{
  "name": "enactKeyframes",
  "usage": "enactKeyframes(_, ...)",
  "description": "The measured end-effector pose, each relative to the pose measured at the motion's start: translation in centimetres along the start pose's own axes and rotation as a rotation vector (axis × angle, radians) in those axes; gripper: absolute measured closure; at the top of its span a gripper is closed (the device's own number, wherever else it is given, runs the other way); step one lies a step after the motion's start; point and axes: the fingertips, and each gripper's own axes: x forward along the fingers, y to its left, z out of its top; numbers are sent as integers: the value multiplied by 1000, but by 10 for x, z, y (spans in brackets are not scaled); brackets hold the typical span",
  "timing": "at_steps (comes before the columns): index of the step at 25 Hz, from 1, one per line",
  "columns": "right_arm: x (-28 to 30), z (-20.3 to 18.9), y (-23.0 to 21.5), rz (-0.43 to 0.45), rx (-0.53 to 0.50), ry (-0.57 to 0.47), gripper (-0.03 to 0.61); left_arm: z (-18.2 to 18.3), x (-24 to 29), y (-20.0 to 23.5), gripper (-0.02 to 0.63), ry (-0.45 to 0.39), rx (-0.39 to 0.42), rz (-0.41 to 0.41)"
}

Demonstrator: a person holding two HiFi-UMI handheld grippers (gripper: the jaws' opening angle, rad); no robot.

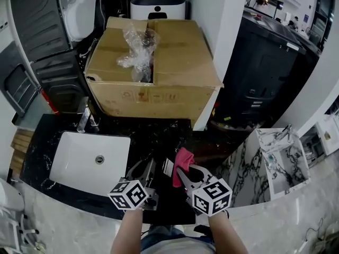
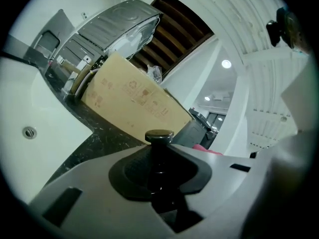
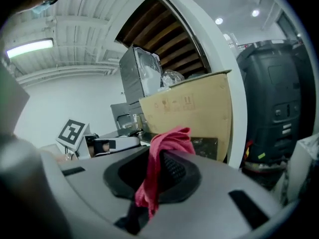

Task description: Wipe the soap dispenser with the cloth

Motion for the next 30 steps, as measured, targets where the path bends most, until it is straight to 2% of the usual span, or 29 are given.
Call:
enactKeyframes(4,11,-4,21,89,54,-3,528,-2,-5,1,522,-6,19,12)
enactKeyframes(8,24,-10,36,134,50,23,528,-3,-6,1,520,-2,32,23)
enactKeyframes(14,30,-24,32,115,54,72,528,-3,-7,1,520,2,31,22)
enactKeyframes(23,25,-67,1,-5,87,230,528,-4,-4,-4,520,23,69,10)
enactKeyframes(30,22,-63,0,-9,98,217,528,-4,-6,-1,520,31,60,9)
